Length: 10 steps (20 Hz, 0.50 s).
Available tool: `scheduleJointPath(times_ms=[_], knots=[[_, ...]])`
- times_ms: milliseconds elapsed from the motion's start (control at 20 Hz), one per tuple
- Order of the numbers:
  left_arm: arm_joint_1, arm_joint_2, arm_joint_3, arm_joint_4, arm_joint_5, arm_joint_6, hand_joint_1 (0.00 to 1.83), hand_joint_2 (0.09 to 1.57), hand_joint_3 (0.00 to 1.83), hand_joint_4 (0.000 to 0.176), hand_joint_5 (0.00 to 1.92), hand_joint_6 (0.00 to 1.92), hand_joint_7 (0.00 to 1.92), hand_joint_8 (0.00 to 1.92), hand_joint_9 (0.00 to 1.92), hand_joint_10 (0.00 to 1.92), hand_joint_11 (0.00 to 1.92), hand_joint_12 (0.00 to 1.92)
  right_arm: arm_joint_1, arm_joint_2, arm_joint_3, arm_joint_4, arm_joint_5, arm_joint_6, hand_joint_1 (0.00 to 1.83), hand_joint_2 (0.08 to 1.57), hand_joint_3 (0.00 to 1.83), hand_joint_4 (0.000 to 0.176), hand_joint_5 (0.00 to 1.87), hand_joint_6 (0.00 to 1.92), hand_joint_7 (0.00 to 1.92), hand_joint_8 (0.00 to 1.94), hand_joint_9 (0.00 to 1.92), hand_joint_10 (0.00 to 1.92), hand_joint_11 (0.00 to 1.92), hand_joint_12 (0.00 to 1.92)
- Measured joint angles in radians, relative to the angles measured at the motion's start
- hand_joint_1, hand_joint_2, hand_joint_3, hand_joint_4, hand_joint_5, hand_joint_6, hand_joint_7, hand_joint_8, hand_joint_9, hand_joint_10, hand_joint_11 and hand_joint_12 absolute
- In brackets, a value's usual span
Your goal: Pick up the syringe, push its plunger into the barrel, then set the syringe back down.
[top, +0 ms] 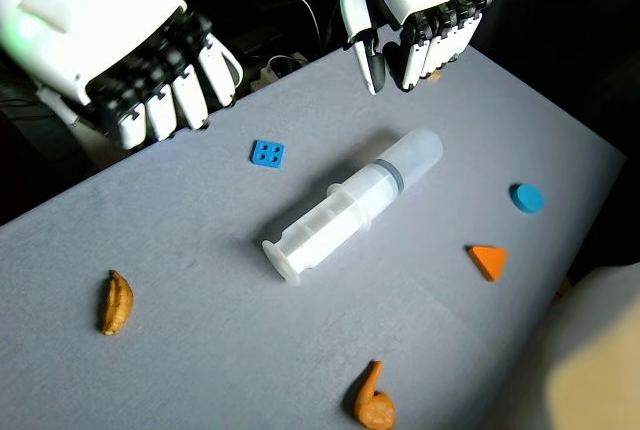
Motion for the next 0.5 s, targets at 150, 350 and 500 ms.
scheduleJointPath(times_ms=[150, 350, 500], knots=[[0.000, 0.000, -0.005, -0.003, -0.019, -0.005, 0.16, 1.09, 0.03, 0.054, 0.19, 0.02, 0.18, 0.02, 0.18, 0.04, 0.00, 0.73, -0.008, -0.002, 0.000, -0.002, 0.002, 0.016, 0.00, 1.10, 0.07, 0.060, 0.13, 0.03, 0.17, 0.01, 0.14, 0.03, 0.00, 0.57], [0.003, 0.000, -0.014, -0.010, -0.025, -0.005, 0.15, 1.09, 0.00, 0.046, 0.20, 0.01, 0.19, 0.01, 0.19, 0.02, 0.00, 0.74, -0.008, -0.012, 0.000, 0.003, -0.005, 0.034, 0.00, 1.13, 0.00, 0.060, 0.11, 0.00, 0.15, 0.00, 0.10, 0.00, 0.00, 0.47], [0.030, 0.000, -0.024, -0.013, -0.038, -0.011, 0.14, 1.09, 0.00, 0.045, 0.19, 0.00, 0.17, 0.00, 0.18, 0.01, 0.00, 0.71, -0.013, -0.012, 0.000, 0.000, -0.013, 0.032, 0.00, 1.13, 0.00, 0.060, 0.09, 0.00, 0.14, 0.00, 0.10, 0.00, 0.00, 0.49]])
